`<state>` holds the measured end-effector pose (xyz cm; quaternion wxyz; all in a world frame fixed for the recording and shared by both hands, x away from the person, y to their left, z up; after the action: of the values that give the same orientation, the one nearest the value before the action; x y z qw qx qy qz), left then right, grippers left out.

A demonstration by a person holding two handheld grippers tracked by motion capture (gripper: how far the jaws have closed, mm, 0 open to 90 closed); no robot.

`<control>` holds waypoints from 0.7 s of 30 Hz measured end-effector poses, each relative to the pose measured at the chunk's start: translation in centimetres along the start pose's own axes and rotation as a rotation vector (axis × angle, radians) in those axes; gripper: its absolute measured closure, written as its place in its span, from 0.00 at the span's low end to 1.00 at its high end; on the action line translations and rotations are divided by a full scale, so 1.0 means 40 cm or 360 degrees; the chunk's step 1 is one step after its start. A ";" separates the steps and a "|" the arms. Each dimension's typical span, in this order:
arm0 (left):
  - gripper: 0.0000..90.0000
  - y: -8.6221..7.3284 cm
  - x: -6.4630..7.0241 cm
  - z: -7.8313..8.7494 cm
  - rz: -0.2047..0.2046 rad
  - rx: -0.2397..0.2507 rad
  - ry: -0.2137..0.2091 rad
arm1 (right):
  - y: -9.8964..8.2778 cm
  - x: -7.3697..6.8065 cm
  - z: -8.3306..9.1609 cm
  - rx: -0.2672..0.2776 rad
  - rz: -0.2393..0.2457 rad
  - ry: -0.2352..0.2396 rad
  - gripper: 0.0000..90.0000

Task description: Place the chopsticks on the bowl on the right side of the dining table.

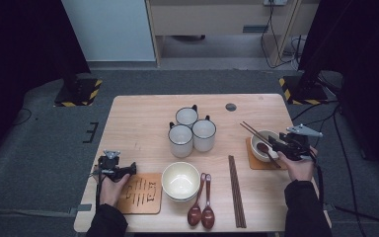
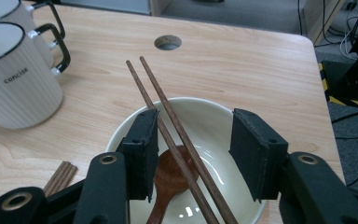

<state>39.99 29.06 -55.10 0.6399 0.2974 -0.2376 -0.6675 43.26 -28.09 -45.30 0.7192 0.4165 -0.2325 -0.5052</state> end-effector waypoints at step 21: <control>0.00 0.000 0.000 0.000 -0.0001 0.0001 0.0000 | 0.012 -0.005 -0.068 -0.0041 -0.0001 0.0046 0.55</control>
<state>39.99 29.06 -55.10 0.6398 0.2976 -0.2376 -0.6676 45.48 -26.85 -46.35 0.7276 0.4145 -0.2155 -0.5023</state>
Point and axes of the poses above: each handheld gripper's, and its own axes: z roughly backward along the jaws, y roughly out of its top, x roughly to its right, the point moved 2 cm from there along -z, roughly forward along the jaws, and after that the axes turned 7 degrees about y, right-handed, at the moved point
